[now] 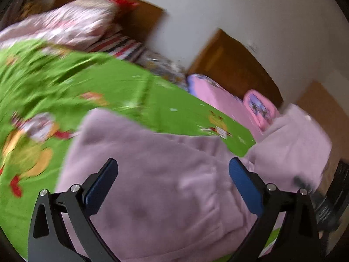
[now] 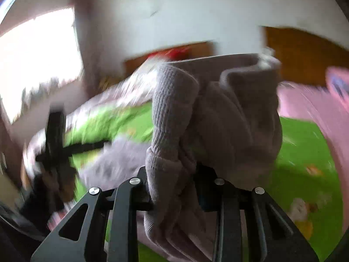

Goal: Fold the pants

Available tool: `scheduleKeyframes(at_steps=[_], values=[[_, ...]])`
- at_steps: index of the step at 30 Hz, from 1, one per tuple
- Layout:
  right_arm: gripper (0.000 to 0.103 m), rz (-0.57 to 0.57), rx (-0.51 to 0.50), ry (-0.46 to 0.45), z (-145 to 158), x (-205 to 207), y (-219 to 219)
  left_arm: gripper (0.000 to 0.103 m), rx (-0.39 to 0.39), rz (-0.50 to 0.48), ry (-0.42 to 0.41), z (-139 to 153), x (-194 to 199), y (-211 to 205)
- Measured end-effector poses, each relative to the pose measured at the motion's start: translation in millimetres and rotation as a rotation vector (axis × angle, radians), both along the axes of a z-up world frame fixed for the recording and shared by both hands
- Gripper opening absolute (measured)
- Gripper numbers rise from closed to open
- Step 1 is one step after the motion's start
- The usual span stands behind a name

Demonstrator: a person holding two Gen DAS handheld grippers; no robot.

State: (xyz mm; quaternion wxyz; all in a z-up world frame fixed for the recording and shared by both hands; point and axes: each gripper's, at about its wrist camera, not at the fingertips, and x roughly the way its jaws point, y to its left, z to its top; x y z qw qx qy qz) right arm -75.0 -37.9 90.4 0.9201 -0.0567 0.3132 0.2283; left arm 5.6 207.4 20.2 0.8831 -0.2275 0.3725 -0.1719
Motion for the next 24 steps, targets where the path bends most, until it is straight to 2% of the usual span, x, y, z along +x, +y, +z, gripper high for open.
scheduleKeyframes(at_steps=[2,3,4,5,8,11,13,14,15,18,20,22,24], values=[[0.031,0.094,-0.118,0.049,-27.6,4.7,38.4,0.101,-0.033,0.034,0.032,-7.0,-5.1,21.9],[0.031,0.145,-0.216,0.076,-50.9,5.5,61.6,0.101,-0.047,0.037,0.039,-9.1,-8.3,29.0],[0.031,0.16,-0.304,0.063,-66.2,4.5,74.6,0.101,-0.067,0.024,0.048,-10.1,-10.8,32.7],[0.031,0.166,-0.372,0.007,-74.0,-1.1,82.9,0.101,-0.087,-0.002,0.058,-10.5,-12.4,33.0],[0.031,0.16,-0.43,-0.065,-74.9,-8.9,82.1,0.101,-0.14,-0.11,0.083,-8.2,-11.8,21.5],[0.031,0.16,-0.493,-0.122,-76.2,-24.2,83.8,0.101,-0.244,-0.26,0.141,-11.5,0.9,-1.0],[0.032,0.163,-0.578,-0.179,-80.9,-35.1,94.4,0.101,-0.307,-0.343,0.186,-15.0,12.2,-20.1],[0.033,0.17,-0.626,-0.219,-82.0,-39.7,98.1,0.101,-0.316,-0.37,0.208,-15.9,18.4,-29.0],[0.038,0.186,-0.642,-0.246,-83.0,-46.5,101.2,0.101,-0.308,-0.394,0.227,-16.8,24.2,-38.0],[0.065,0.324,-0.608,-0.335,-72.7,-70.7,105.2,0.101,-0.244,-0.436,0.292,-24.2,41.5,-59.5],[0.065,0.351,-0.56,-0.333,-65.9,-75.1,103.0,0.101,-0.255,-0.461,0.343,-34.1,51.7,-66.4],[0.065,0.318,-0.469,-0.279,-54.9,-68.2,90.7,0.101,-0.263,-0.465,0.378,-41.3,54.2,-70.5],[0.065,0.265,-0.364,-0.227,-41.2,-58.6,65.9,0.101,-0.229,-0.47,0.393,-44.9,54.6,-75.8]])
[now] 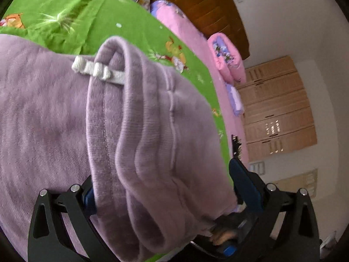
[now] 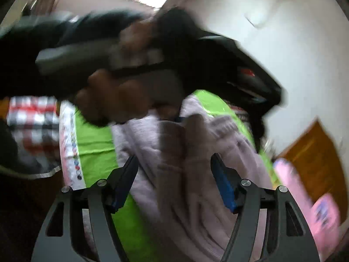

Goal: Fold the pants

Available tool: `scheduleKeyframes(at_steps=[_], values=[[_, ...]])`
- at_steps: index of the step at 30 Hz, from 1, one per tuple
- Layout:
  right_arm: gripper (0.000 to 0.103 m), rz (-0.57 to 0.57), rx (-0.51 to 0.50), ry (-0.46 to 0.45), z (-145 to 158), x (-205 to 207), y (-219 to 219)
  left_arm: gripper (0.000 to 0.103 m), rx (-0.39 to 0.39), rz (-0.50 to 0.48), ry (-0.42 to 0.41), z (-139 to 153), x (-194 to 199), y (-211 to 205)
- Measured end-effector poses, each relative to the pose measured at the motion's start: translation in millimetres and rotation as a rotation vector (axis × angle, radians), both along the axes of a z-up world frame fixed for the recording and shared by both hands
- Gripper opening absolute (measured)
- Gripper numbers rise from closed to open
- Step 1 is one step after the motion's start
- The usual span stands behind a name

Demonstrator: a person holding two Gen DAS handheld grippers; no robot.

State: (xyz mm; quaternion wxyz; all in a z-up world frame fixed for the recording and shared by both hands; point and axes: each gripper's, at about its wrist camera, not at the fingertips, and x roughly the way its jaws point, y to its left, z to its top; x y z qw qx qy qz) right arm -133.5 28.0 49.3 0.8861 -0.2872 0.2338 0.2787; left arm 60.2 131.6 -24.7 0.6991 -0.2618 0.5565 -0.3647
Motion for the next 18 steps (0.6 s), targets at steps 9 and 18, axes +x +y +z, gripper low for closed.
scheduleKeyframes(at_steps=[9,18], values=[[0.069,-0.287,0.545,0.243,34.1,6.6,-152.2,0.101,0.105,-0.029,0.004,-7.7,4.9,-22.7],[0.088,-0.481,0.445,0.429,-30.6,-52.8,-167.3,0.055,0.239,-0.002,-0.065,-6.3,5.0,-58.8]])
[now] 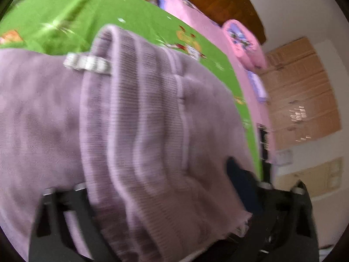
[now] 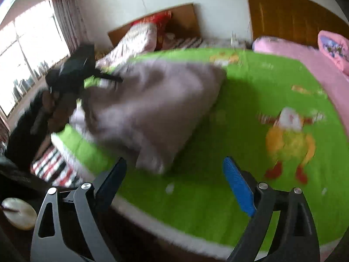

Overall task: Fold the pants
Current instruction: 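Fold the cuff end over the bundle with the left gripper while the right gripper holds the waistband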

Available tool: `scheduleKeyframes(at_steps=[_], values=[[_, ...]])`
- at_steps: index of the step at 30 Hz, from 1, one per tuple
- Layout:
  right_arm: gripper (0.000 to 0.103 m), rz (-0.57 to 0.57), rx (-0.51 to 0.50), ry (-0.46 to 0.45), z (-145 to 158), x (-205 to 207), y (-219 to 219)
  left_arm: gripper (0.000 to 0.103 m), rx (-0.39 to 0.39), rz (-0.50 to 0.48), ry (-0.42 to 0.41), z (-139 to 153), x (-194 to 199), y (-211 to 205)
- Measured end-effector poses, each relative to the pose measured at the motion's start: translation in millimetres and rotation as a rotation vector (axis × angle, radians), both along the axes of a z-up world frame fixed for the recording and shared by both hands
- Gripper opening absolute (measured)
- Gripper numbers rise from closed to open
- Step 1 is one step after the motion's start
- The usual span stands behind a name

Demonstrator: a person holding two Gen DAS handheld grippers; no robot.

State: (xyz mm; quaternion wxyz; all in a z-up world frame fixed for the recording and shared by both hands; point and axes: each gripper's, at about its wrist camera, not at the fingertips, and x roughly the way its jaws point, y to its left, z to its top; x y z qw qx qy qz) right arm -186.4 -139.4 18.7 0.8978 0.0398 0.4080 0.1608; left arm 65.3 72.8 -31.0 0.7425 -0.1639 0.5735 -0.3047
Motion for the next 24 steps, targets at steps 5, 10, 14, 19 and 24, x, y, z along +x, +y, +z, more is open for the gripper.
scheduleKeyframes(at_steps=[5,10,14,19,24], values=[[0.088,-0.062,-0.006,0.02,-18.4,18.1,16.6,0.026,0.016,-0.01,-0.088,20.1,-14.9,-15.1],[0.088,-0.136,0.031,-0.012,-24.2,36.4,30.8,0.024,-0.054,-0.068,-0.17,79.9,-19.2,-49.3],[0.087,-0.191,-0.057,0.002,-30.4,46.3,49.2,0.023,-0.157,-0.114,-0.206,137.6,-14.6,-67.6],[0.088,-0.237,-0.104,-0.018,-27.6,41.5,54.8,0.023,-0.242,-0.087,-0.269,187.8,-17.6,-18.5],[0.089,-0.192,-0.192,-0.081,-21.3,34.1,75.1,0.023,-0.289,0.105,-0.244,142.2,-23.0,98.5]])
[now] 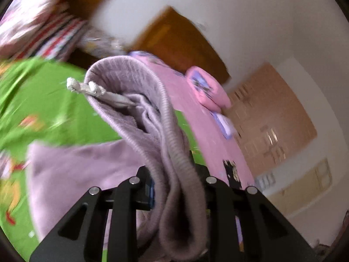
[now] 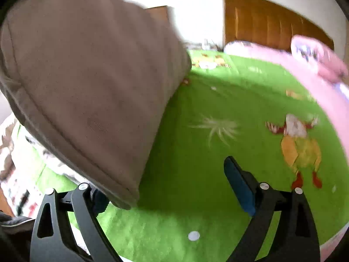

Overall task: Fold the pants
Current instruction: 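Fold the cuff end over the bundle with the left gripper while the right gripper holds the waistband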

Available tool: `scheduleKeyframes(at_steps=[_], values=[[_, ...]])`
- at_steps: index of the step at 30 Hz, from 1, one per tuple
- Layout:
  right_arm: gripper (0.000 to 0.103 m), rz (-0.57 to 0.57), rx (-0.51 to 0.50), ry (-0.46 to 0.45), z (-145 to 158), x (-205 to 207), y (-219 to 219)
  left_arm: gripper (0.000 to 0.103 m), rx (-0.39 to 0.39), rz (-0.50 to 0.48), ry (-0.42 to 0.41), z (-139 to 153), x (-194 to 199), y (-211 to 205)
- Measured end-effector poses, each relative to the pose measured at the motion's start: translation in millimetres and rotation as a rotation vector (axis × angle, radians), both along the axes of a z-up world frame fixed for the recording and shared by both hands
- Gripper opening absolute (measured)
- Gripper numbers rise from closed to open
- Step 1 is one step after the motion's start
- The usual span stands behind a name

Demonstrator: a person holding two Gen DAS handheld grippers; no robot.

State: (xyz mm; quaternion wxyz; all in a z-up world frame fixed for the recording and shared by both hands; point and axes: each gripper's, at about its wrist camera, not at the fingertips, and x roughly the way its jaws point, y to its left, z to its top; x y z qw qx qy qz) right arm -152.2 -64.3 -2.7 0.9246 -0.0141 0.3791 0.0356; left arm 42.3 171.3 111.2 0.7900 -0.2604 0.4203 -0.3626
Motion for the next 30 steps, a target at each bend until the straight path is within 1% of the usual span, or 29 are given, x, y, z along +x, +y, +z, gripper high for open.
scheduleKeyframes(at_steps=[1,2,3,4,5,6,7,8,9,10,12,15,16,17,18,19,20,21,24,25,26,28,29,30], values=[[0.089,0.004,-0.016,0.005,-3.8,-0.6,2.3,0.023,-0.005,0.047,0.053,-30.8,-1.3,25.3],[0.09,0.002,-0.021,0.019,-8.6,-0.2,1.7,0.024,-0.001,0.102,0.133,-74.5,-2.3,49.2],[0.09,0.006,-0.004,0.049,-15.5,1.9,0.9,0.024,-0.001,0.127,0.18,-98.9,-2.1,59.2],[0.091,0.005,0.023,0.053,-17.5,1.1,-1.2,0.024,0.004,0.156,0.259,-142.8,-4.7,68.9],[0.091,0.005,0.036,0.062,-18.2,0.9,-2.3,0.024,-0.021,0.164,0.287,-169.9,-9.4,73.5],[0.091,0.009,0.033,0.064,-16.2,3.2,-2.7,0.024,-0.099,0.173,0.248,-179.0,-15.8,80.3],[0.091,0.013,0.026,0.067,-15.5,2.1,-1.3,0.024,-0.143,0.176,0.214,-178.8,-22.2,85.0],[0.091,0.013,0.023,0.067,-14.4,3.0,-1.3,0.024,-0.137,0.184,0.2,-175.4,-24.9,85.4],[0.091,0.01,0.023,0.068,-13.6,3.6,-1.6,0.024,-0.104,0.192,0.171,-169.6,-25.9,81.0],[0.091,0.009,0.029,0.069,-14.3,4.1,-3.1,0.024,-0.08,0.194,0.16,-167.6,-24.1,77.7],[0.091,0.012,0.038,0.074,-13.9,5.4,-4.2,0.024,-0.043,0.199,0.156,-162.3,-20.8,72.0],[0.091,0.026,0.011,0.062,-9.6,7.3,-1.9,0.024,0.048,0.19,0.085,-135.8,-26.6,59.8],[0.091,0.031,0.012,0.064,-11.4,9.0,-2.4,0.024,0.069,0.186,0.075,-129.0,-32.3,53.0],[0.091,0.036,0.035,0.071,-14.0,10.2,-4.6,0.024,0.079,0.184,0.093,-134.6,-30.1,53.5],[0.092,0.038,0.055,0.073,-15.2,12.1,-7.4,0.025,0.079,0.189,0.125,-144.8,-28.0,57.3],[0.092,0.042,0.047,0.073,-15.2,12.7,-7.3,0.025,0.032,0.193,0.161,-158.4,-26.8,66.8],[0.092,0.049,0.034,0.072,-14.6,12.8,-6.3,0.026,-0.03,0.199,0.167,-164.6,-29.2,75.6],[0.092,0.054,0.033,0.075,-14.4,13.0,-6.1,0.026,-0.044,0.202,0.165,-166.0,-26.9,78.8],[0.092,0.07,0.041,0.083,-14.1,12.5,-7.1,0.028,-0.034,0.207,0.148,-163.3,-31.8,76.0],[0.092,0.085,0.042,0.091,-13.1,12.6,-7.5,0.029,-0.016,0.207,0.148,-160.5,-31.7,74.4],[0.092,0.119,0.047,0.106,-10.3,10.9,-9.3,0.034,0.007,0.215,0.15,-156.6,-34.6,76.0],[0.092,0.183,0.075,0.118,-4.5,2.6,-13.8,0.054,0.082,0.267,0.145,-138.7,-45.5,85.4],[0.092,0.265,0.13,0.123,2.5,-6.1,-19.1,0.08,0.155,0.334,0.123,-123.3,-52.3,91.6],[0.092,0.309,0.169,0.106,8.9,-13.4,-22.3,0.09,0.212,0.395,0.104,-111.9,-57.1,94.0]])
